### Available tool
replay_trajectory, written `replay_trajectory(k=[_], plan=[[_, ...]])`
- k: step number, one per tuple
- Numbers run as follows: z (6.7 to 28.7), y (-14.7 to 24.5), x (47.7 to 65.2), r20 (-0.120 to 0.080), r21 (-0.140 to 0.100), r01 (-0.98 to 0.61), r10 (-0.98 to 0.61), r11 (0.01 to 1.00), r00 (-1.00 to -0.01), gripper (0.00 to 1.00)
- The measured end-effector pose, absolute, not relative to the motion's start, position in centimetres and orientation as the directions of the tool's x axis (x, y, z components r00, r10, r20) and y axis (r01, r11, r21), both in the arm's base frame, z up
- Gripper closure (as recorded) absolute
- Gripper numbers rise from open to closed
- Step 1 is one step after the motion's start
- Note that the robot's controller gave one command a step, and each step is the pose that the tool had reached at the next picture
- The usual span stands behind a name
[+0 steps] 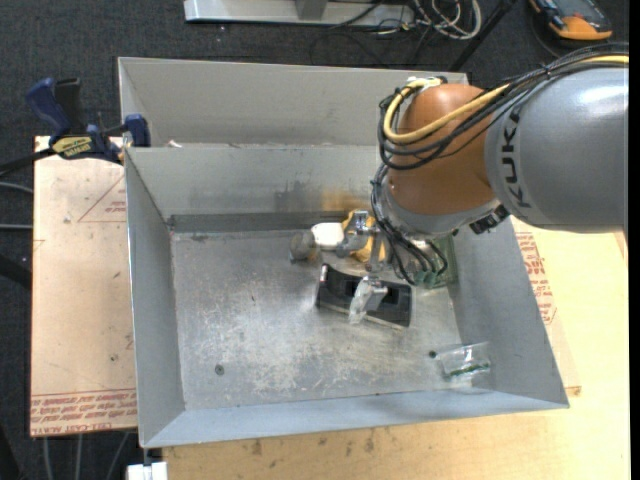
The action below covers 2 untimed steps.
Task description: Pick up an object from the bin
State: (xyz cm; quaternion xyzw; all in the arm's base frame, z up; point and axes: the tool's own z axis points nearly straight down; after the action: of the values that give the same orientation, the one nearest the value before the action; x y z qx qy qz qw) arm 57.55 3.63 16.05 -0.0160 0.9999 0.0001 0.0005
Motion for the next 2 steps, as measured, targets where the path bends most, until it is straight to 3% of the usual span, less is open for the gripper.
replay_trajectory(k=[1, 2], plan=[[10.3, 5.9, 58.4, -0.011, -0.001, -0.225, -0.225, 0.974, -0.974, 0.00], [7.9, 5.3, 60.0, -0.004, 0.008, -0.203, -0.203, 0.979, -0.979, 0.00]])
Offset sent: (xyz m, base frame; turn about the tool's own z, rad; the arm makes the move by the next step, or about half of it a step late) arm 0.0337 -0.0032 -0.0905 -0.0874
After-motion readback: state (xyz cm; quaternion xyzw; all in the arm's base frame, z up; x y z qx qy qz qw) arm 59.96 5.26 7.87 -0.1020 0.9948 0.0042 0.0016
